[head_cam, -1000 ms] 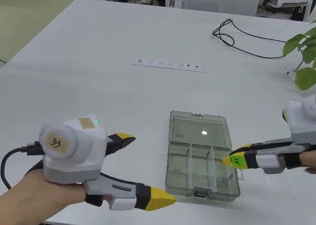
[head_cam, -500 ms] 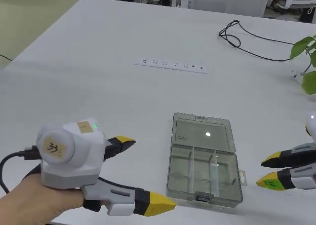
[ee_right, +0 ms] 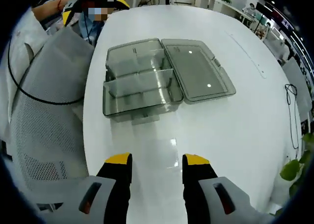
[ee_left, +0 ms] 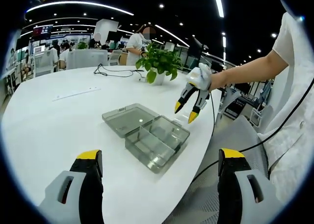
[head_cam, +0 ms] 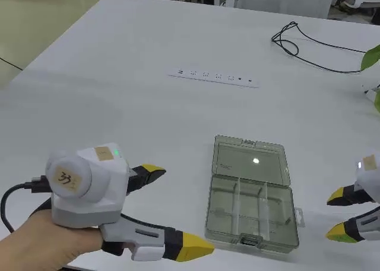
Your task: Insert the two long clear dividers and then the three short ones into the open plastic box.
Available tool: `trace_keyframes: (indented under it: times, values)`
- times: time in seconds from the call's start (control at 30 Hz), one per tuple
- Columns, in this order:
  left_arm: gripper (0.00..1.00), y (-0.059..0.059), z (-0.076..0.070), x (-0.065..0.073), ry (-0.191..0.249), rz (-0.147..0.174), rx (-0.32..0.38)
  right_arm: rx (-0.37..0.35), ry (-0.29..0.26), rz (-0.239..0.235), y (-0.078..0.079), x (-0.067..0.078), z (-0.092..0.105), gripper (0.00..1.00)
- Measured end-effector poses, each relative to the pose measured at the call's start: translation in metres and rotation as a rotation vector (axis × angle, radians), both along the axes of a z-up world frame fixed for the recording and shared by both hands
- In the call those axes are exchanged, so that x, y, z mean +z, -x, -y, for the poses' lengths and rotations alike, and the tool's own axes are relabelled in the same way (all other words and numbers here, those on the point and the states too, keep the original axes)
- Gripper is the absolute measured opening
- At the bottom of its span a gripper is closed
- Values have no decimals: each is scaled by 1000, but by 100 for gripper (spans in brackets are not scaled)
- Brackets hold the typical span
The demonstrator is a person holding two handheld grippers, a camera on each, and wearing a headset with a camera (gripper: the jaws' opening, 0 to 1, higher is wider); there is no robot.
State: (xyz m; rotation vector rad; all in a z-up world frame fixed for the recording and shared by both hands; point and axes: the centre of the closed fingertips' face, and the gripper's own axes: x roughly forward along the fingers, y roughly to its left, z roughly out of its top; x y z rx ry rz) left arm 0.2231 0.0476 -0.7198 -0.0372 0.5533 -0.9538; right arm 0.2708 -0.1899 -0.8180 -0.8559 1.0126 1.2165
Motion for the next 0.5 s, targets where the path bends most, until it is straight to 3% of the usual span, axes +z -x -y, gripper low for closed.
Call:
trace_keyframes:
  times: [0.13,0.3,0.5]
  values:
    - [100,0,1,-2,-3,-5,-5,37,40,13,-5,-23,5,42]
    - [100,-1,1,-1,2,-5,-4,47,59,11,-8,-35,9,41]
    - [100,-1,1,-3,7,-10,-6,66,83,9,-11,-39,12,41]
